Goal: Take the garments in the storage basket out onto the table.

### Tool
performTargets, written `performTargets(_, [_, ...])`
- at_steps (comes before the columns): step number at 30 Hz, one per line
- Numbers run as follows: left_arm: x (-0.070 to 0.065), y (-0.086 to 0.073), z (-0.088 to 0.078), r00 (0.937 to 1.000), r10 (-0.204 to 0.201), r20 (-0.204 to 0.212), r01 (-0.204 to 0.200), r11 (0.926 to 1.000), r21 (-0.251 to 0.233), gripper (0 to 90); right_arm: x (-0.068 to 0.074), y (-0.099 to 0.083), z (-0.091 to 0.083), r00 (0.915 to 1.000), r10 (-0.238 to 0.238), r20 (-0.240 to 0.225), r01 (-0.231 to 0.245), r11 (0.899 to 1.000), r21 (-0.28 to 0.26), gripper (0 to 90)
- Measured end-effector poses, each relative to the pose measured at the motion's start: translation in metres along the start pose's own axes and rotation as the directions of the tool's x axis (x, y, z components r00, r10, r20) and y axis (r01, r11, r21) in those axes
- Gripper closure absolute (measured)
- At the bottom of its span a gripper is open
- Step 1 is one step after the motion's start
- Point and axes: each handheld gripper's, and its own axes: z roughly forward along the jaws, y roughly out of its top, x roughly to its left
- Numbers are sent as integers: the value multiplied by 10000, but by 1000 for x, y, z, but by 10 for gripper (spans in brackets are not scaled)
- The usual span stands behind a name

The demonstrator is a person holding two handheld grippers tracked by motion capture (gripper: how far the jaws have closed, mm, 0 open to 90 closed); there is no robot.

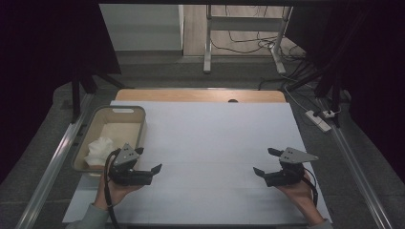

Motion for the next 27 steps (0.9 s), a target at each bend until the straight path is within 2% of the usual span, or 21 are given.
performTargets(11, [1,-1,0,9999,-160,41,159,9998,79,140,0,-1,4,9995,175,-255,-169,9995,257,85])
performTargets(27, [6,-1,-2,9996,-264,119,262,9994,216,143,-2,-3,6,9994,255,-244,-245,9989,388,85])
